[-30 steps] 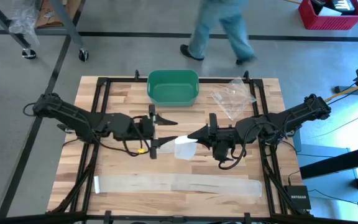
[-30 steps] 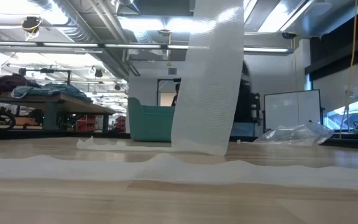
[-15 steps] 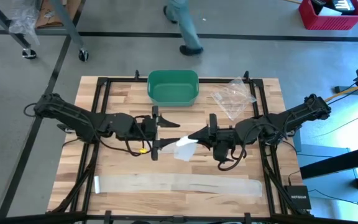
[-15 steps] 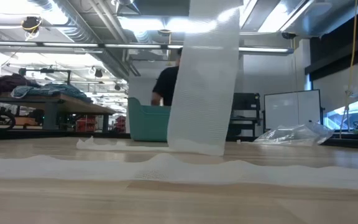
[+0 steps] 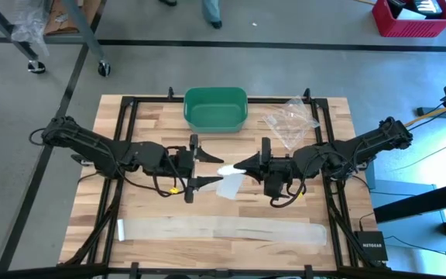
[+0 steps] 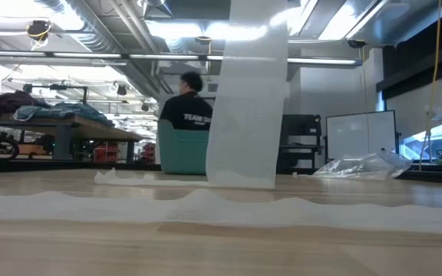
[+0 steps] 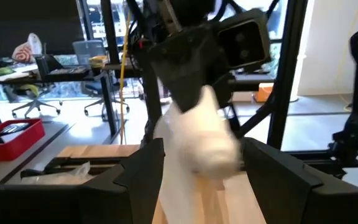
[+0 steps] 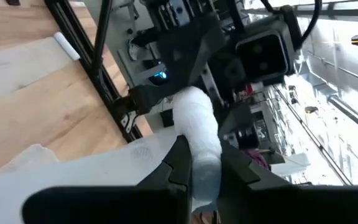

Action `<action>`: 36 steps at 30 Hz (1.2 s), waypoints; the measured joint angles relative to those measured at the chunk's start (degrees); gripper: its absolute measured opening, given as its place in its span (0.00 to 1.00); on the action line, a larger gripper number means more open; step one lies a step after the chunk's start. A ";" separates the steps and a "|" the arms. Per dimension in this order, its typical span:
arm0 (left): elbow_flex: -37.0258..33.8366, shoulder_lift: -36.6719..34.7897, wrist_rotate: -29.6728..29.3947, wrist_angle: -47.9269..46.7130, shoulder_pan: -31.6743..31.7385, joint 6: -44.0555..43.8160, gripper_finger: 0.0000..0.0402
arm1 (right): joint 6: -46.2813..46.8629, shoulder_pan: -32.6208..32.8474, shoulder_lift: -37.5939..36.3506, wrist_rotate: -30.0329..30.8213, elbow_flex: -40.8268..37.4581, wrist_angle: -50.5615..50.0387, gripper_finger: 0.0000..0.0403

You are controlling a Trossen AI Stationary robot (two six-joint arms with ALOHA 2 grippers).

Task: Roll bandage
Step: Roll the top white bandage

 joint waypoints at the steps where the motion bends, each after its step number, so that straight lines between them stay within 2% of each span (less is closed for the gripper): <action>1: 0.00 0.09 -0.08 -0.13 0.09 0.00 0.53 | -0.01 0.00 0.12 0.04 0.00 0.00 0.10; 22: 0.00 1.70 -0.47 4.09 0.22 3.20 0.52 | 0.30 0.00 0.27 0.78 0.00 0.68 0.10; 30: 0.00 1.70 -0.45 4.10 0.09 3.70 0.34 | 3.45 0.00 0.29 0.91 0.00 0.69 0.11; 36: 0.00 1.70 -0.45 4.09 0.09 8.69 0.18 | 7.61 0.00 0.29 0.84 0.00 0.84 0.20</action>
